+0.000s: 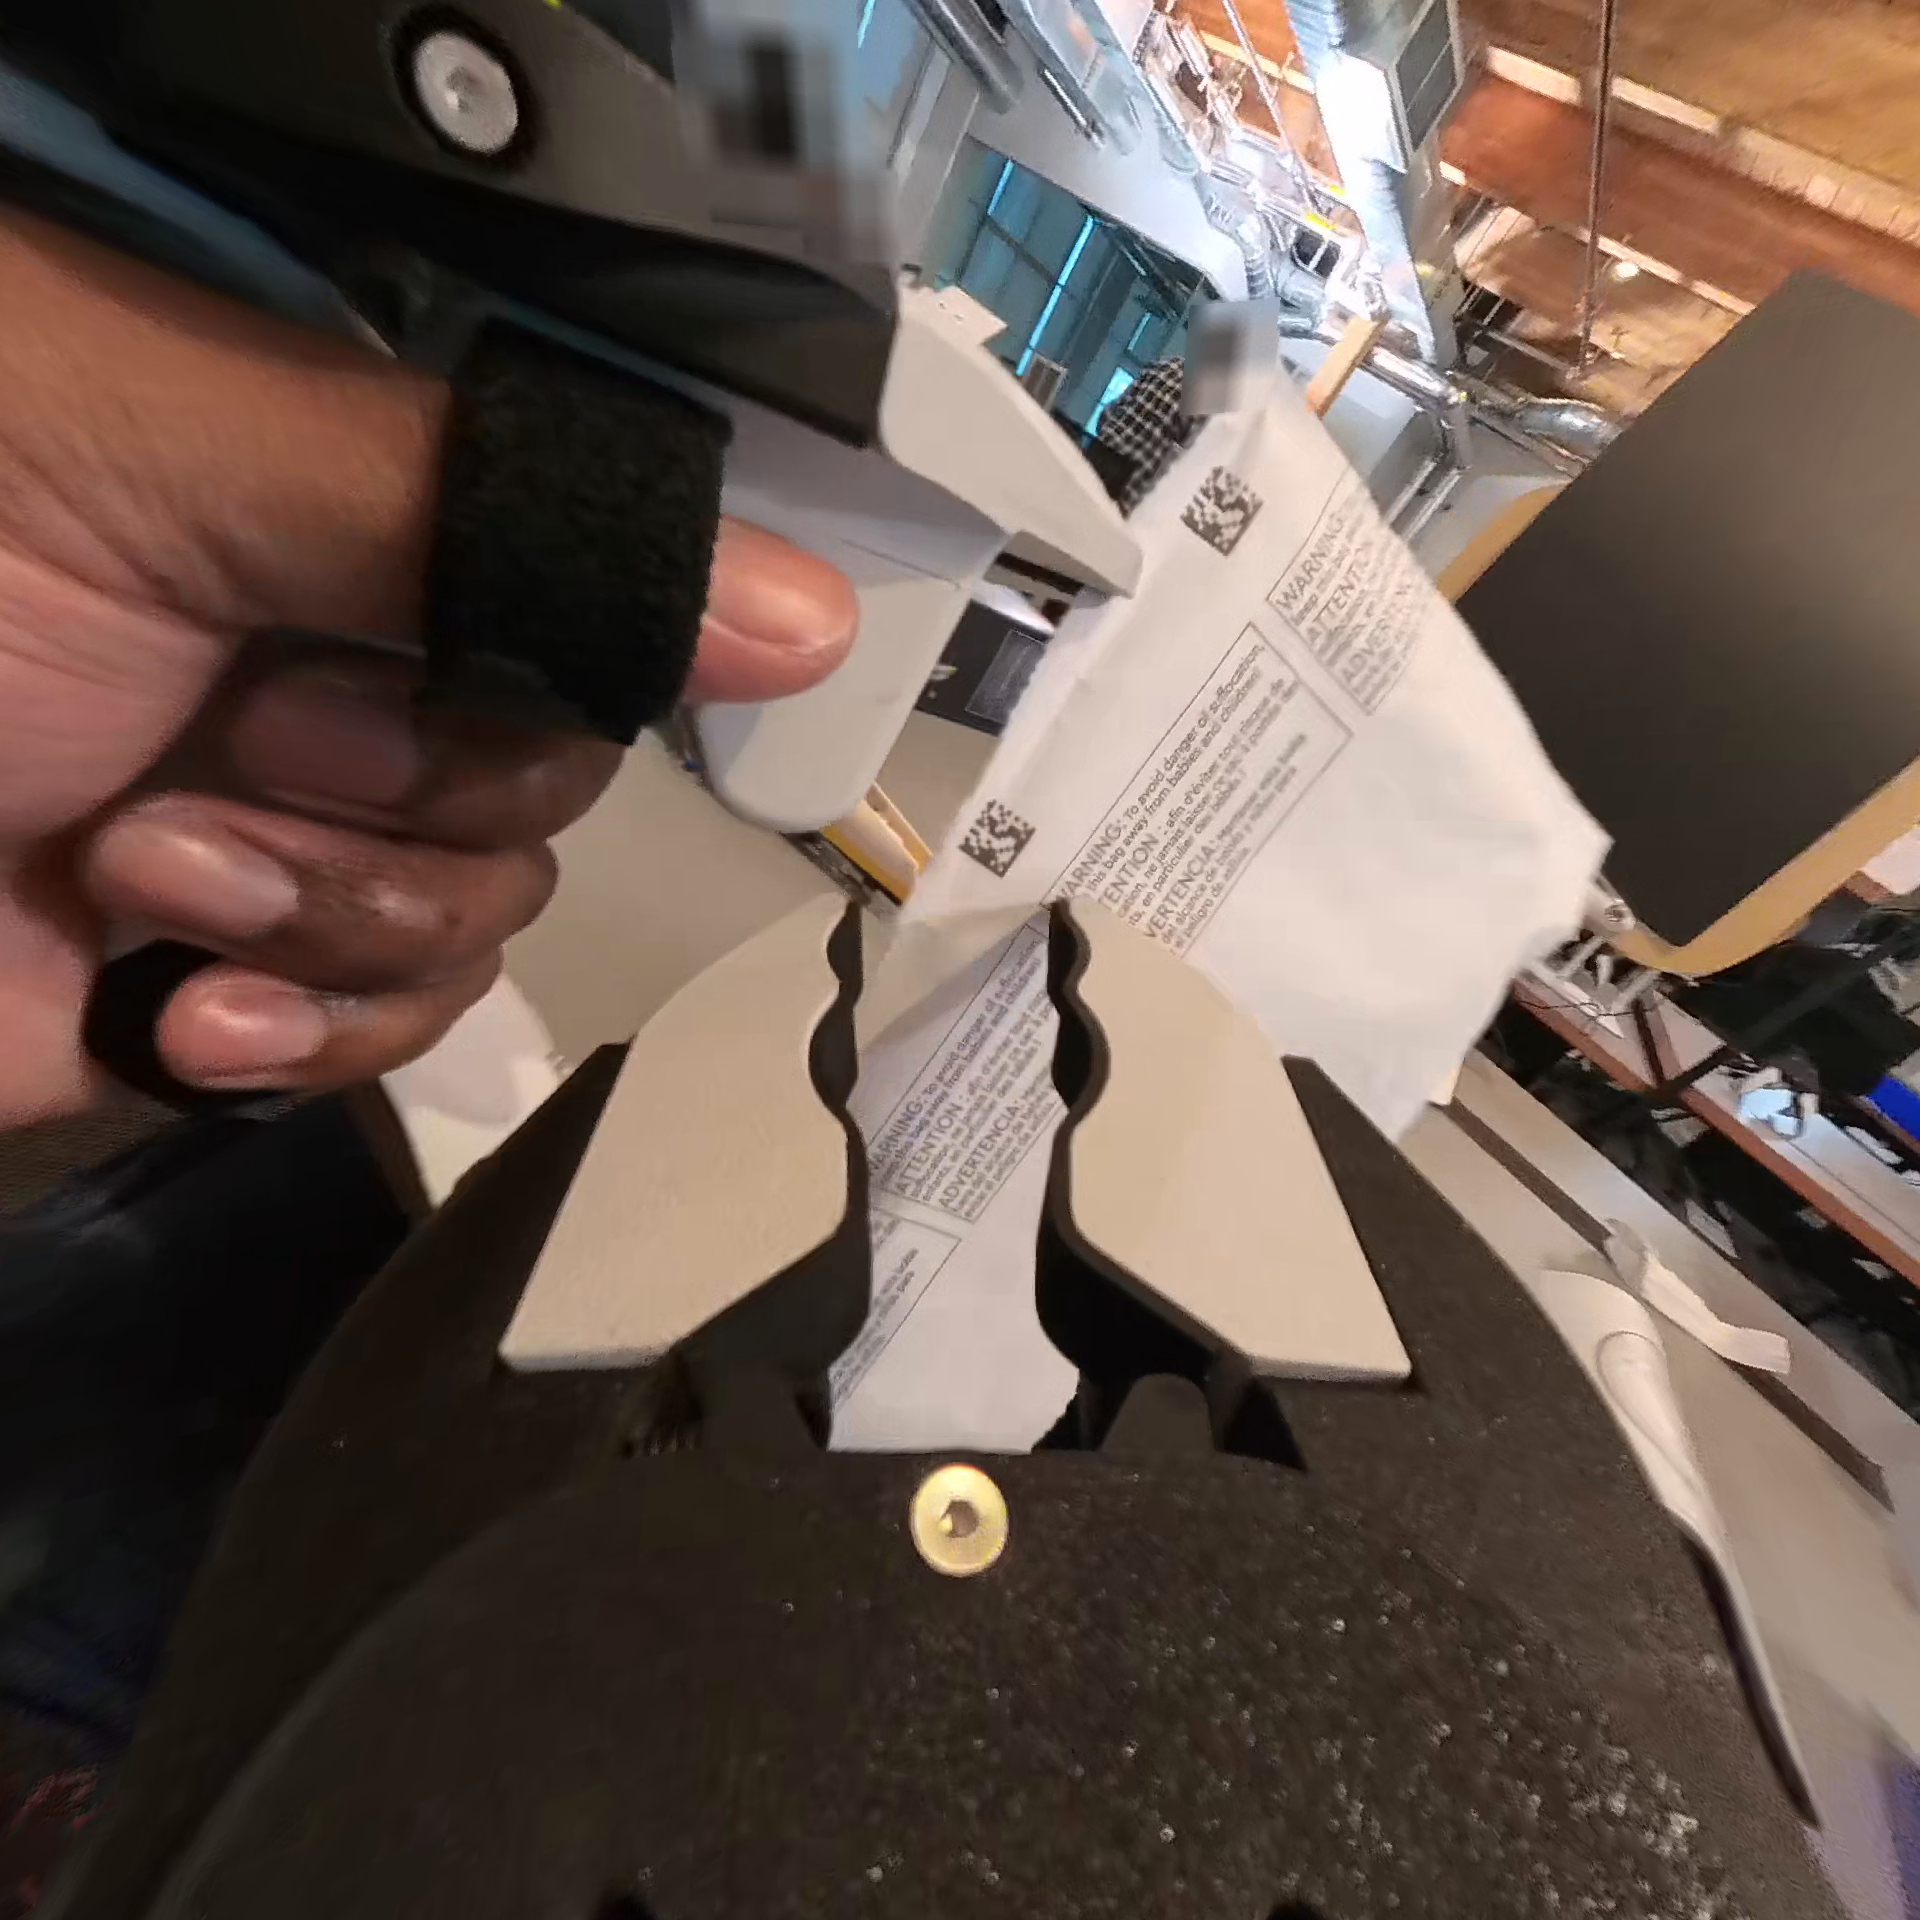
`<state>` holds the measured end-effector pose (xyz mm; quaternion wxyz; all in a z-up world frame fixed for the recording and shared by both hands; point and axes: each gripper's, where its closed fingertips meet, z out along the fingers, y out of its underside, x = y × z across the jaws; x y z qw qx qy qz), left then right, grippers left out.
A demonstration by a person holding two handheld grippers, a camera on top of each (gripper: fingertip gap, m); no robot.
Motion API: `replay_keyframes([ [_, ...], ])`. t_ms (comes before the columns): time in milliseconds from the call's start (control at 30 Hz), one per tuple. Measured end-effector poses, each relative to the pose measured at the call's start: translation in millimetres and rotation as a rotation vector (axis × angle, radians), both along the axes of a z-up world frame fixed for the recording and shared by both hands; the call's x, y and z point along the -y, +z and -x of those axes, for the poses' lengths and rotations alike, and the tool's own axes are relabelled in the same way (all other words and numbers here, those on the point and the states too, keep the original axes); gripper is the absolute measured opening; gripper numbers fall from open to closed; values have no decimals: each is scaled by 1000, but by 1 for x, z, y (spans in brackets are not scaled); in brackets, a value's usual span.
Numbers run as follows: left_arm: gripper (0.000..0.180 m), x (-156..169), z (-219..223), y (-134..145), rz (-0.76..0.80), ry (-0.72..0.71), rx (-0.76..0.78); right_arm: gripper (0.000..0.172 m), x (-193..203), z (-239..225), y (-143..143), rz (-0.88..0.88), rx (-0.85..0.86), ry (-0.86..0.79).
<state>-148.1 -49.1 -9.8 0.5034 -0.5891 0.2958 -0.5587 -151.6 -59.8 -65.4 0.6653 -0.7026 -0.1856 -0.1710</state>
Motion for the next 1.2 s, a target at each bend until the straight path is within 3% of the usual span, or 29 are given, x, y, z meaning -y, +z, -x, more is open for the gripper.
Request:
replay_keyframes([
  [300, 2, 3, 4, 1, -9, 0, 5, 24, 1, -7, 1, 6, -54, 21],
  [433, 2, 0, 6, 1, -29, 33, 1, 0, 3, -9, 2, -21, 12, -9],
  [567, 2, -2, 7, 0, -48, 49, -10, 0, 5, -12, 3, -32, 34, -19],
  [833, 5, -1, 5, -6, -103, 46, -35, 0, 7, -21, 3, -14, -229, 77],
  [1000, 23, 6, -6, -26, -133, 25, -131, 0, 6, -28, 3, -19, -393, 130],
  [1200, 30, 9, -17, -40, -130, 9, -182, 0, 8, -30, 4, -42, -446, 139],
])
